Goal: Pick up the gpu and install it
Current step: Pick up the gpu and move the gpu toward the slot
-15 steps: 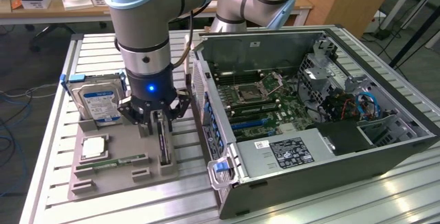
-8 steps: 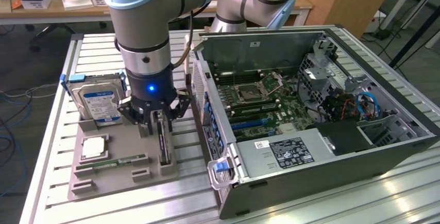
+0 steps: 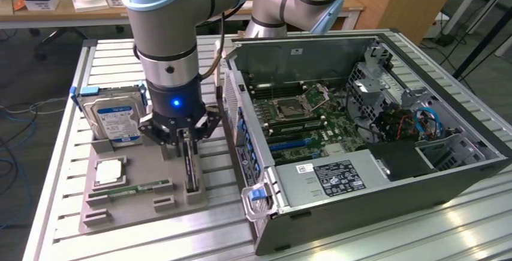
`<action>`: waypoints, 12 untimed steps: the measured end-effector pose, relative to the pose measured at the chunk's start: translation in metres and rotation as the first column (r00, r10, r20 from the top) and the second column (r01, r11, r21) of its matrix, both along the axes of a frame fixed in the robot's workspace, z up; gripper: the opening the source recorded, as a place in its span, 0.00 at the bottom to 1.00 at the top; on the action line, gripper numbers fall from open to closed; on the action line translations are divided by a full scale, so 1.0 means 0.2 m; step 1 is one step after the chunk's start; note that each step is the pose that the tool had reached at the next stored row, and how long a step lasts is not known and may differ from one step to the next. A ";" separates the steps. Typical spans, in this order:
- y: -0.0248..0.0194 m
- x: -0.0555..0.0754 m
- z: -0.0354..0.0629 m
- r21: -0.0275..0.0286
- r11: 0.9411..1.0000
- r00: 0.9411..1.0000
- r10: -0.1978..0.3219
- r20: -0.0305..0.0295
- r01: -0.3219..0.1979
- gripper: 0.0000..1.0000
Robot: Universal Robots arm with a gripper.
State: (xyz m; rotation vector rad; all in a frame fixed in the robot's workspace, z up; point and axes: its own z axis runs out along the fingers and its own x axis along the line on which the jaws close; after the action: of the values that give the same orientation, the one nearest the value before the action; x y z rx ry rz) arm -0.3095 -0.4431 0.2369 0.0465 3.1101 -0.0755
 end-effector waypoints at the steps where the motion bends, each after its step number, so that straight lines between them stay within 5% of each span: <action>1: 0.000 0.00 0.000 0.000 1.000 1.000 0.000 0.000 0.000 0.38; 2: 0.000 0.00 0.000 0.000 1.000 1.000 0.000 0.000 0.000 0.31; 12: 0.000 0.00 0.000 0.000 1.000 1.000 0.000 0.000 0.000 0.26</action>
State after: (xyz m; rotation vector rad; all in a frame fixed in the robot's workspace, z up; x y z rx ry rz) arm -0.3095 -0.4431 0.2370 0.0464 3.1102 -0.0756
